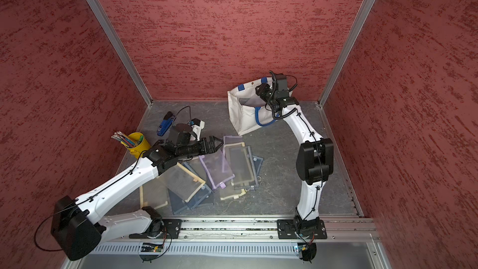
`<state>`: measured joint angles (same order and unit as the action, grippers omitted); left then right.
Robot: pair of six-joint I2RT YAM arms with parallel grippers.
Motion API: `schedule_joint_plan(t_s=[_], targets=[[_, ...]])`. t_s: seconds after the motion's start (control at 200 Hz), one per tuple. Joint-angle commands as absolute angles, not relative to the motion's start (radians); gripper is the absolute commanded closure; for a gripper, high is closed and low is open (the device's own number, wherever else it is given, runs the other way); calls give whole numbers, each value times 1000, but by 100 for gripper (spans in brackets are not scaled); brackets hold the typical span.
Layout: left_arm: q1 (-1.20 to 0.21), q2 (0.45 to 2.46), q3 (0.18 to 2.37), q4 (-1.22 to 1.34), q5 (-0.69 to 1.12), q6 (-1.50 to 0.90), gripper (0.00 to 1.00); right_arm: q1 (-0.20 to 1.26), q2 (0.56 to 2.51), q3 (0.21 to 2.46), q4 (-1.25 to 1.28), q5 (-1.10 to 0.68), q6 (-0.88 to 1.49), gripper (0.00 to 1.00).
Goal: Put the pencil pouch into the canvas bag
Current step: Place the pencil pouch in the canvas bag.
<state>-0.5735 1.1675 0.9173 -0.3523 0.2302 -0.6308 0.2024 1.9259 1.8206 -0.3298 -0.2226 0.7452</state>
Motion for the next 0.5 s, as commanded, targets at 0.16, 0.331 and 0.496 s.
schedule_joint_plan(t_s=[0.16,0.331,0.496], targets=[[-448,1009,717,-390,329,-728,0,318,1717,1855,-659,-216,384,32],[-349,943,576,-361,421,-769,0,479,1551,1545,-645,-276,387,28],[-300,972,495,-262,448,-785,8,608,1492,1182,-371,-364,509,29]])
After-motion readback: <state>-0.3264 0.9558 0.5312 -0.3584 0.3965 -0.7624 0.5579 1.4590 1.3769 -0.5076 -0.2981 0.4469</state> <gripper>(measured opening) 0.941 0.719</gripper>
